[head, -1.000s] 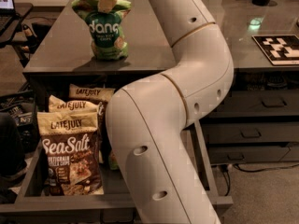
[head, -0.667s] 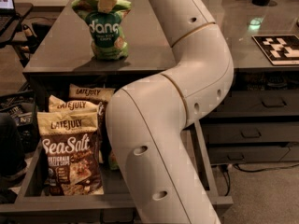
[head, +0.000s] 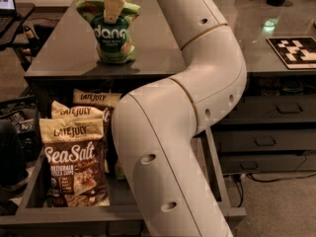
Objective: Pick green rice chip bag from top drawer and place on counter
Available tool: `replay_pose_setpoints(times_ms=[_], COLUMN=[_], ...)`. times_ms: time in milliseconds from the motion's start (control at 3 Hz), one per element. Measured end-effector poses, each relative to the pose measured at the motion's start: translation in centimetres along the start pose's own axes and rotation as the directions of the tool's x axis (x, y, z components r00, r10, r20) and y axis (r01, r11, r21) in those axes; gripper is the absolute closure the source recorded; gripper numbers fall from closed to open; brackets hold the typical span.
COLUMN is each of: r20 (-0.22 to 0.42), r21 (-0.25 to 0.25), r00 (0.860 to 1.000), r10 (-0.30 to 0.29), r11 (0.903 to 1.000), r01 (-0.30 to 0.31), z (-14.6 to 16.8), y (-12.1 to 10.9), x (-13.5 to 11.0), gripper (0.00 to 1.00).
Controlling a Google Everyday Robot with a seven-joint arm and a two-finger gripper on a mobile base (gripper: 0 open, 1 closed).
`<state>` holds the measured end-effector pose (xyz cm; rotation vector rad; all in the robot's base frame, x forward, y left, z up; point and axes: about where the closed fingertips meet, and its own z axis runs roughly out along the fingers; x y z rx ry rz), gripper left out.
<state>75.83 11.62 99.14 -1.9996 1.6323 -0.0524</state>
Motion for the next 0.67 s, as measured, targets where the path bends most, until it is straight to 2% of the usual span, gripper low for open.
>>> replay_pose_setpoints(times_ms=[333, 667], r20=[0.0, 0.0], r21=[0.0, 0.0], r00=[1.0, 1.0], r10=[0.0, 0.0], r11=[1.0, 1.0], r01=[0.0, 0.0], z=[0.0, 0.0], y=[0.0, 0.0], x=[0.0, 0.0], gripper=[0.0, 0.0])
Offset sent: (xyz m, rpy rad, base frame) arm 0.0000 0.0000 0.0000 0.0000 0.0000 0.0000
